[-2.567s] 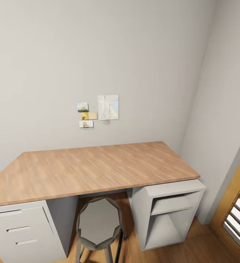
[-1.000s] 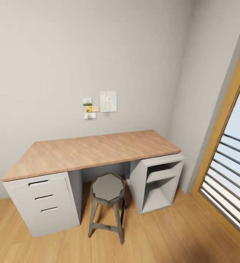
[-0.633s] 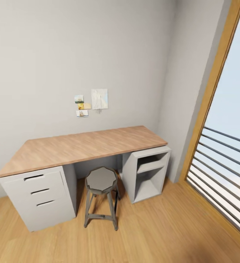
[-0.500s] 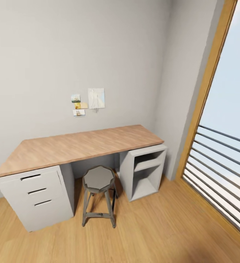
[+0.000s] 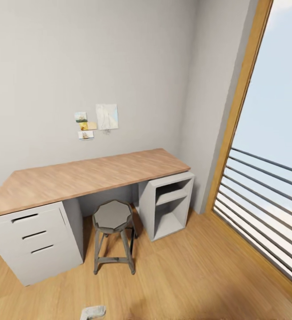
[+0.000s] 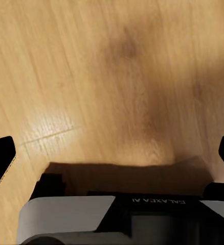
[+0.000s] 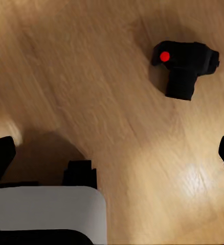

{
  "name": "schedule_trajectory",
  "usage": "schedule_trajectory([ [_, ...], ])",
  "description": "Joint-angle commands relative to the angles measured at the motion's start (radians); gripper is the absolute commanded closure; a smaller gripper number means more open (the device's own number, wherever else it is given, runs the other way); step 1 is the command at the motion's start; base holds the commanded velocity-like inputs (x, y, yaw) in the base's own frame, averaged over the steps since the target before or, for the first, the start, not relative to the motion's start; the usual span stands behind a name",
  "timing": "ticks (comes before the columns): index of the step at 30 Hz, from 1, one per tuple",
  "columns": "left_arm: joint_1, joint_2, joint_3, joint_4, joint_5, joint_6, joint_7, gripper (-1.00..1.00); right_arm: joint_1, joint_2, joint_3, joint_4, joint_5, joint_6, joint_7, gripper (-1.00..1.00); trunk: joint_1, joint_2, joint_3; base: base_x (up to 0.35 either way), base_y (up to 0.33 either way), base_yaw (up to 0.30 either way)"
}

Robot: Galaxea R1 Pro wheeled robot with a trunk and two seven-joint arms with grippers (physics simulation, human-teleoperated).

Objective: Attach the digital camera to the camera tripod in the bedroom.

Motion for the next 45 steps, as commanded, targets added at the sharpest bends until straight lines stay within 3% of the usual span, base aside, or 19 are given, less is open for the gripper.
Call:
schedule_trajectory([
  [1,-0.001,-0.006,0.005,-0.036,0.021,0.025,0.000,-1.00,-0.016,-0.002,0.000,-0.006,0.001,0.020,0.001,-1.00,0.000,-0.001,-0.003,0.000,0.000,-0.024],
  [4,-0.004,-0.014,0.006,-0.111,0.081,0.064,0.001,-1.00,-0.059,-0.007,0.000,-0.019,0.003,0.062,0.002,-1.00,0.000,-0.001,-0.007,0.000,0.000,-0.016],
  [5,-0.004,-0.014,0.007,-0.128,0.115,0.071,0.002,-1.00,-0.076,-0.007,0.001,-0.028,0.004,0.080,0.002,-1.00,0.000,-0.001,-0.009,0.000,0.000,-0.010],
  [6,-0.004,-0.014,0.008,-0.140,0.145,0.076,0.003,-1.00,-0.090,-0.008,0.002,-0.037,0.004,0.095,0.003,-1.00,0.000,-0.001,-0.011,0.000,0.000,-0.008],
  [7,-0.004,-0.014,0.008,-0.140,0.145,0.076,0.003,-1.00,-0.102,-0.008,0.003,-0.046,0.005,0.108,0.003,-1.00,0.000,-0.001,-0.012,0.000,0.000,-0.006],
  [11,-0.004,-0.014,0.020,-0.169,0.239,0.085,0.013,-1.00,-0.130,-0.006,0.006,-0.087,0.006,0.142,0.003,-1.00,0.000,-0.001,-0.019,0.000,0.000,-0.005],
  [14,-0.005,-0.019,0.032,-0.180,0.279,0.087,0.039,-1.00,-0.147,-0.006,0.008,-0.148,0.008,0.181,0.004,-1.00,0.000,-0.001,-0.023,0.000,-0.002,-0.002],
  [16,-0.005,-0.020,0.037,-0.183,0.288,0.088,0.051,-1.00,-0.151,-0.006,0.008,-0.172,0.008,0.200,0.004,-1.00,0.000,-0.001,-0.026,0.000,-0.026,-0.001],
  [21,-0.006,-0.035,0.052,-0.194,0.342,0.088,0.116,-1.00,-0.162,-0.003,0.011,-0.328,0.011,0.340,0.004,-1.00,0.000,-0.001,-0.032,0.000,-0.143,-0.001],
  [24,-0.006,-0.042,0.055,-0.196,0.419,0.069,0.157,-1.00,-0.164,0.000,0.022,-0.472,0.012,0.461,0.004,-1.00,0.000,-0.001,-0.035,0.000,-0.268,0.000],
  [25,-0.006,-0.042,0.055,-0.196,0.419,0.069,0.157,-1.00,-0.164,0.000,0.022,-0.472,0.012,0.461,0.004,-1.00,0.000,-0.001,-0.036,0.000,-0.290,0.000],
  [27,-0.006,-0.044,0.055,-0.197,0.454,0.045,0.173,-1.00,-0.165,0.000,0.035,-0.541,0.012,0.504,0.005,-1.00,0.000,-0.001,-0.036,0.000,-0.305,0.000],
  [32,-0.007,-0.017,0.084,-0.207,0.480,0.018,0.201,-1.00,-0.148,-0.028,0.007,-0.511,0.027,0.508,-0.024,-1.00,0.000,-0.001,-0.036,0.000,0.000,0.000],
  [45,-0.007,-0.017,0.084,-0.207,0.545,-0.055,0.238,-1.00,-0.148,-0.028,0.007,-0.467,0.027,0.508,-0.025,-1.00,0.000,-0.001,-0.036,0.000,0.000,0.000],
])
